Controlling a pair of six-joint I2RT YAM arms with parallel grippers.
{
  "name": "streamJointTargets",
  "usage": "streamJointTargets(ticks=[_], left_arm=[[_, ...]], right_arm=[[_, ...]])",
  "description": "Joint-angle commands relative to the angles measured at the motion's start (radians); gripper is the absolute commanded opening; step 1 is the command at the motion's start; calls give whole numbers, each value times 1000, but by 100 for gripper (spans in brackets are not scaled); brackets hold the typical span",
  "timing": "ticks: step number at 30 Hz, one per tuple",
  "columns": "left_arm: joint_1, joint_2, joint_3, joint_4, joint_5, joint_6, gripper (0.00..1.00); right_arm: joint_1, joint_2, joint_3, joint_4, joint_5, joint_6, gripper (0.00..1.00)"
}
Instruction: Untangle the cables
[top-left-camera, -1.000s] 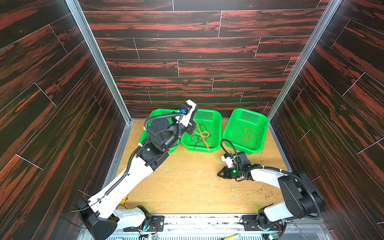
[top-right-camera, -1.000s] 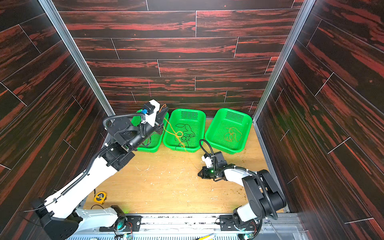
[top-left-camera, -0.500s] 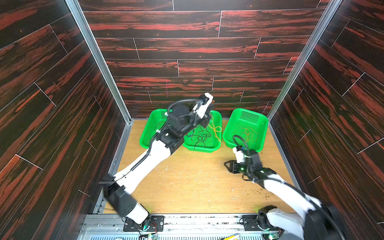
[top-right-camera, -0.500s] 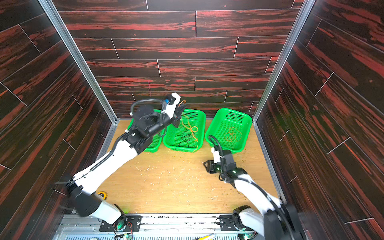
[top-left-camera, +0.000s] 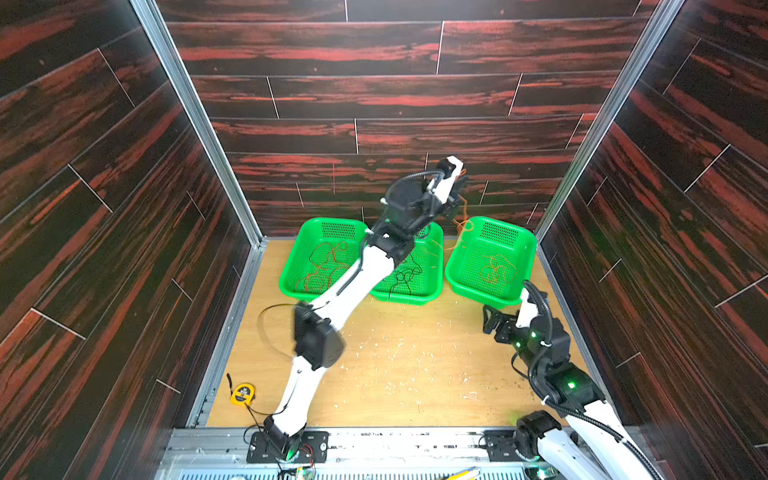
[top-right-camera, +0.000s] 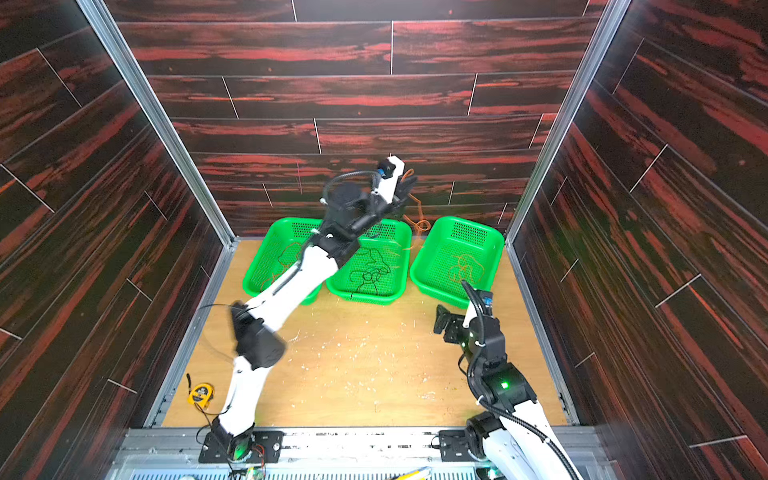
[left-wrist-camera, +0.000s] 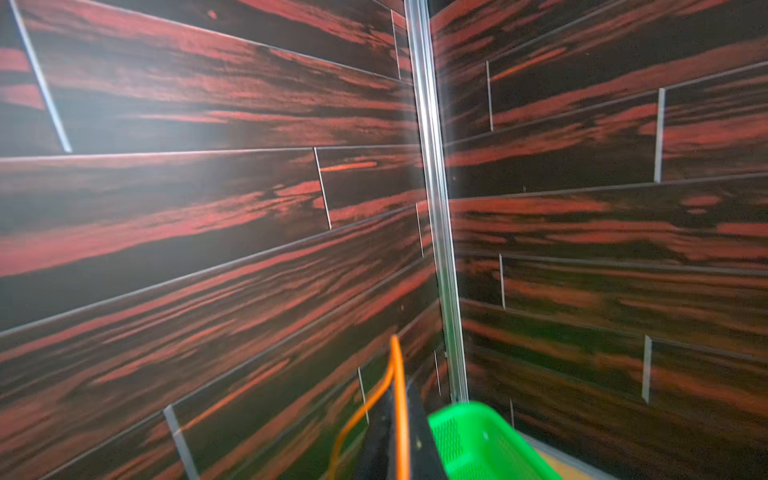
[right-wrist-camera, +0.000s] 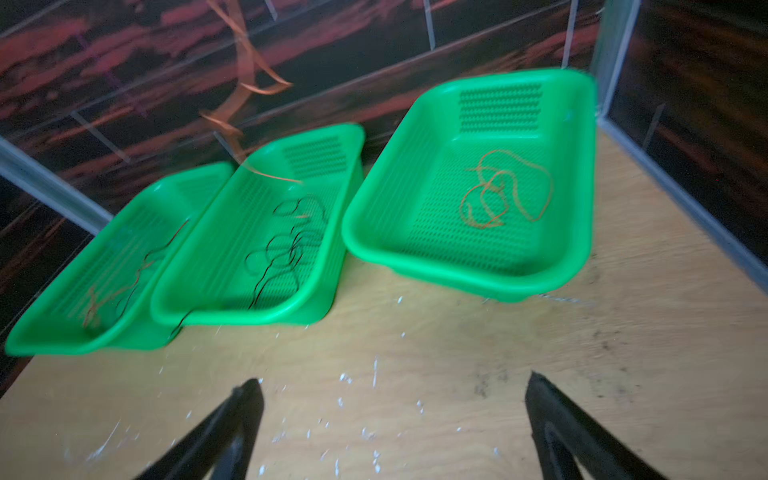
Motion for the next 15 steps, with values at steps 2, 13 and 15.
streamJointTargets(ticks=[2, 13, 15], left_arm=[[-11, 146, 226, 85, -4, -71, 0], [-98, 329, 47, 252, -125, 36, 0], [-114, 349, 23, 240, -126, 53, 0]], right_arm=[[-3, -9, 18, -20, 68, 40, 99], [-4, -131, 5, -74, 177, 27, 99], [-4, -143, 15, -87, 193, 28, 99]])
